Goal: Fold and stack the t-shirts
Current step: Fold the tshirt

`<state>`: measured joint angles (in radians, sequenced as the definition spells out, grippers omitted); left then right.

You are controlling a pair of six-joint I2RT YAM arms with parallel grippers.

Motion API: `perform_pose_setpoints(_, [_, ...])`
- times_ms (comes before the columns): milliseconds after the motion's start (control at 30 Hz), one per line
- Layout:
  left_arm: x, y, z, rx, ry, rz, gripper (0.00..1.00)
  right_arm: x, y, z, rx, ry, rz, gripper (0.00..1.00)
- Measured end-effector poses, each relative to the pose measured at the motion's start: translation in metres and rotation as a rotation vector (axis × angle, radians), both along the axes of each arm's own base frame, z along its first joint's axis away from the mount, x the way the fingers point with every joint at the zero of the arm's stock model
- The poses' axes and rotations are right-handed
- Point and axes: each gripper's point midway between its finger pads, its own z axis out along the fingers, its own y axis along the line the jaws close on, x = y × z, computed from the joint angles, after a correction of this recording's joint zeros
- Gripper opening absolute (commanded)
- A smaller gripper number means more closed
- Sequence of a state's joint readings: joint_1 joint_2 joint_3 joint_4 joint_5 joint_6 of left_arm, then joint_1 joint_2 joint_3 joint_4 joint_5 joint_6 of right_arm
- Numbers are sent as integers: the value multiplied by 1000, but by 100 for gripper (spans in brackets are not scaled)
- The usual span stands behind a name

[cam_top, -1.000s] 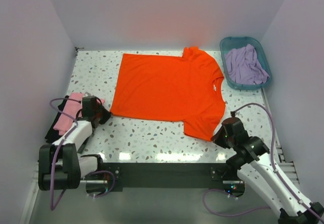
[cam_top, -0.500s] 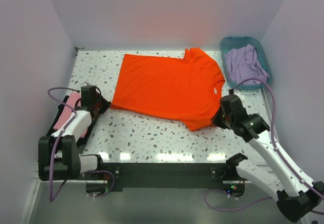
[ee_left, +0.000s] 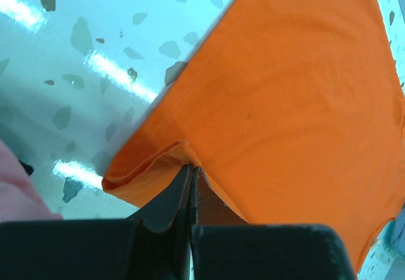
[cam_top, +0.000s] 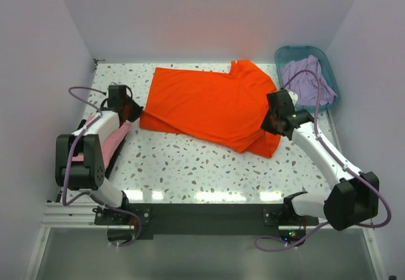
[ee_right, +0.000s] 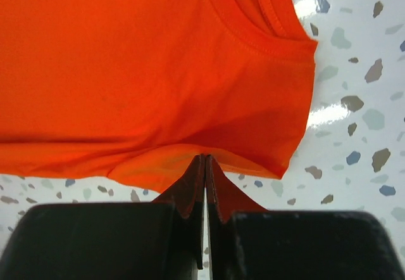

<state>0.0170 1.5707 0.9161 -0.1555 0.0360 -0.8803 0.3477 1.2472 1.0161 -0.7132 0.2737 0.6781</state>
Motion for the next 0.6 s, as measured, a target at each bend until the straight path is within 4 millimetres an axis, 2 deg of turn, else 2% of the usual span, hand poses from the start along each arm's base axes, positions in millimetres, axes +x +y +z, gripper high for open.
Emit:
perform_pose_setpoints(167, [20,-1,5,6,-7,0,0,26,-7,4,18,-20,-24,0])
perform_pose_setpoints(367, [34,0,-3,10,22,4,0,55,1,15,36,-50,-5,0])
perform_pose_setpoints(600, [50,0,-11,10,44,4,0,69,-5,16,39,-58,-21,0])
